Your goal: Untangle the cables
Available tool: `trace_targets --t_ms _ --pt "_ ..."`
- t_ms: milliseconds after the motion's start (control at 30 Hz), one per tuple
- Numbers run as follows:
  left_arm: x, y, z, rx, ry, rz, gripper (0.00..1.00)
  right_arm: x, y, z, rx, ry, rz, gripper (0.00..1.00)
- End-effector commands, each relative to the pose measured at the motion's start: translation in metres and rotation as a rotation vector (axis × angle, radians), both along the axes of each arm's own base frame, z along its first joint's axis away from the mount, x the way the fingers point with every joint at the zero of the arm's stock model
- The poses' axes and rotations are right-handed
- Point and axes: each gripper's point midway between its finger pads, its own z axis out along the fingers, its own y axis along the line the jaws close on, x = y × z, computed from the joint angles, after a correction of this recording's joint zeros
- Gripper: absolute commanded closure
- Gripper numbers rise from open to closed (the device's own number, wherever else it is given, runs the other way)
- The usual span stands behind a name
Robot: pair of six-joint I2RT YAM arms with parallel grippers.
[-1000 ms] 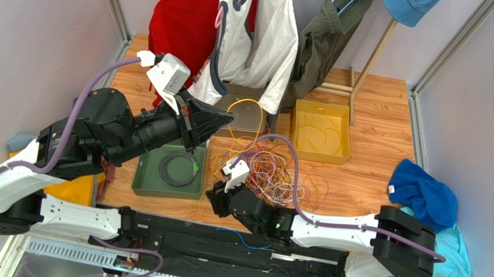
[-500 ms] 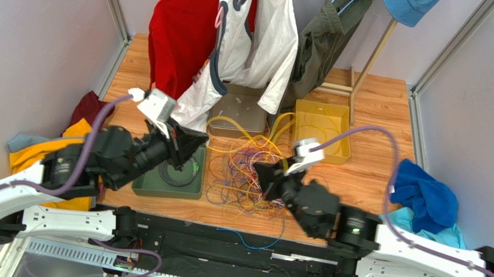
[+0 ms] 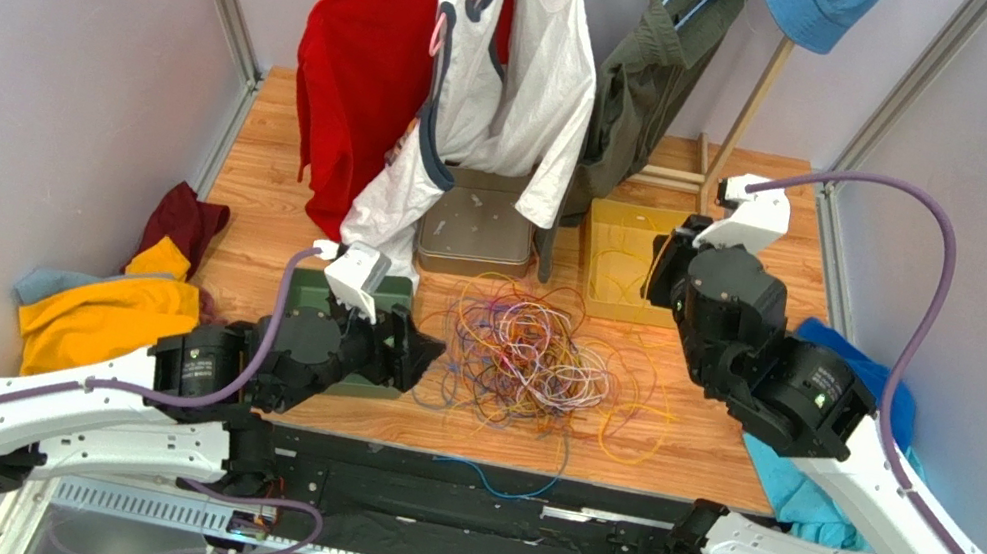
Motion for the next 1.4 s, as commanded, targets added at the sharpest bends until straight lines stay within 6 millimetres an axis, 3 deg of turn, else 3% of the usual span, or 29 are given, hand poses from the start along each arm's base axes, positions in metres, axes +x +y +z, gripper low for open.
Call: trace_targets --t_ms 0,133,533,867,1233,1367 --pt "-0.012 0.007 -0.021 -0.063 0.086 -0.001 0.23 0.013 -0.006 0.036 0.000 -0.036 -0.007 1.00" --pt "-0.021 0.002 -0.045 -0.095 0.124 -0.039 0.27 0.038 -0.010 0.047 -0.011 -0.027 -0.058 1.00" --pt "-0.032 -0.006 -0.089 -0.076 0.210 -0.077 0.33 0.131 -0.041 0.038 -0.027 0.063 -0.198 1.00" --pt "-0.033 -0.017 -0.112 -0.069 0.234 -0.091 0.34 0.196 -0.065 0.007 -0.042 0.149 -0.255 1.00" --pt "-0.038 -0.032 -0.134 -0.064 0.285 -0.119 0.34 0.245 -0.054 -0.018 -0.021 0.175 -0.256 1.00" --pt "-0.039 -0.034 -0.142 -0.061 0.298 -0.119 0.34 0.258 -0.050 -0.036 -0.028 0.197 -0.257 1.00"
